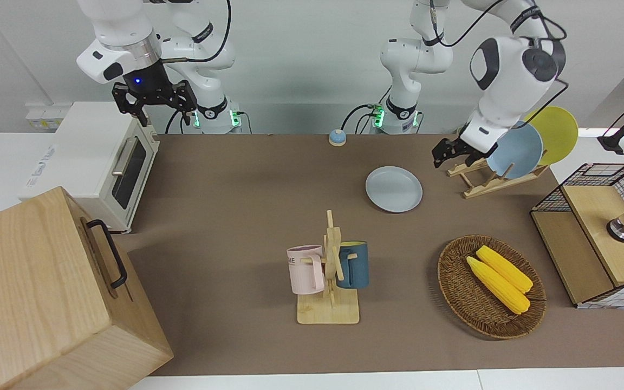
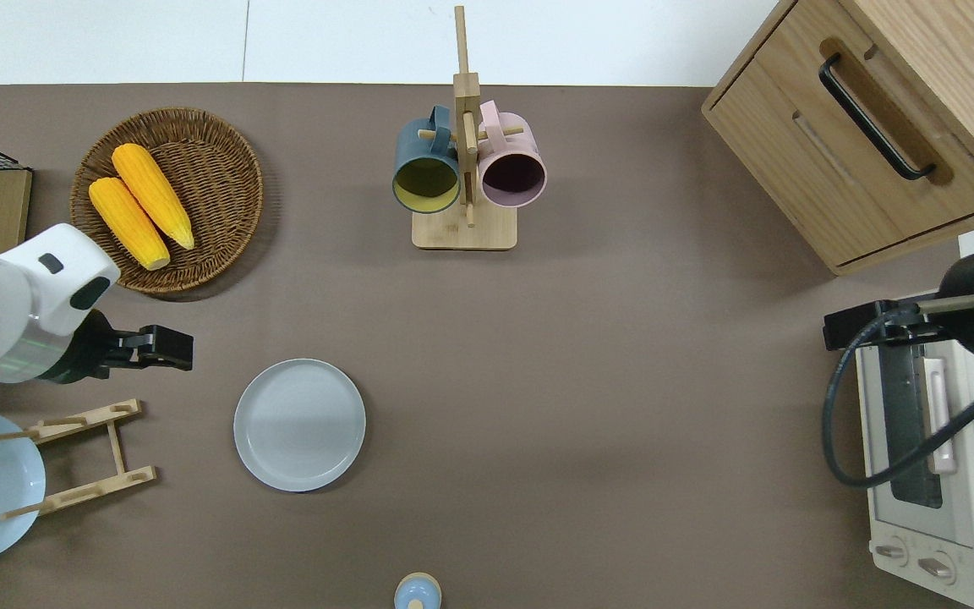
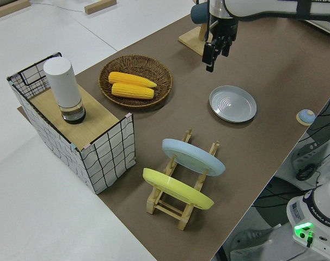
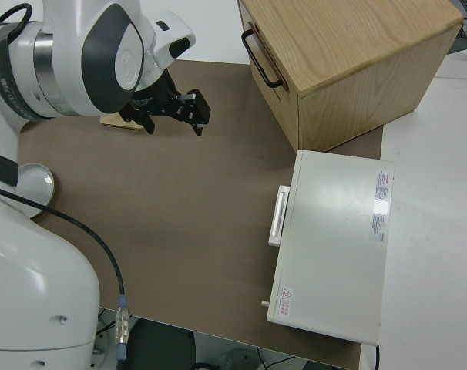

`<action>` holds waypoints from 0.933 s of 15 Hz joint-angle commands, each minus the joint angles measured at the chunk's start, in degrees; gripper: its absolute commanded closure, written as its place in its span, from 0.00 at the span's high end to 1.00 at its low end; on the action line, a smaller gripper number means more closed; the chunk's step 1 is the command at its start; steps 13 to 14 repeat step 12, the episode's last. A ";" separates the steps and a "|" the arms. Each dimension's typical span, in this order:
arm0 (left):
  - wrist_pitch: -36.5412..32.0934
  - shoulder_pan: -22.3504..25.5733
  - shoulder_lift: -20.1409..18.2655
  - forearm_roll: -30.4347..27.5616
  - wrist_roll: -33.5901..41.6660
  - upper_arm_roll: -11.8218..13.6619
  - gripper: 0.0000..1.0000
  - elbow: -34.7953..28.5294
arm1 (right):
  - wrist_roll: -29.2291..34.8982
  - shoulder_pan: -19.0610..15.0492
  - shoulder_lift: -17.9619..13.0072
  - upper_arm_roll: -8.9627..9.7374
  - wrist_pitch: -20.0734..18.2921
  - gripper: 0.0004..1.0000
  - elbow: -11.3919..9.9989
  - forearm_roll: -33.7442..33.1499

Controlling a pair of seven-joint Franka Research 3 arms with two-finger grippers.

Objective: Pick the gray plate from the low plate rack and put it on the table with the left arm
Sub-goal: 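Open the left gripper and withdraw it from the plate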

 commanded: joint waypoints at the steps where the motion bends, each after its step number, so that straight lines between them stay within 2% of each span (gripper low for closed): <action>1: -5.80 -0.51 -0.08 4.01 -0.15 -0.50 0.99 8.51 | 0.54 -1.43 -0.12 1.03 -0.89 0.99 0.42 1.09; 6: -8.64 -0.16 -0.17 3.94 -0.23 -0.41 0.99 14.24 | 0.54 -1.43 -0.12 1.03 -0.89 0.99 0.42 1.09; 14: -9.43 -0.24 -0.25 3.67 -0.32 -0.50 0.99 14.51 | 0.54 -1.43 -0.12 1.03 -0.89 0.99 0.42 1.09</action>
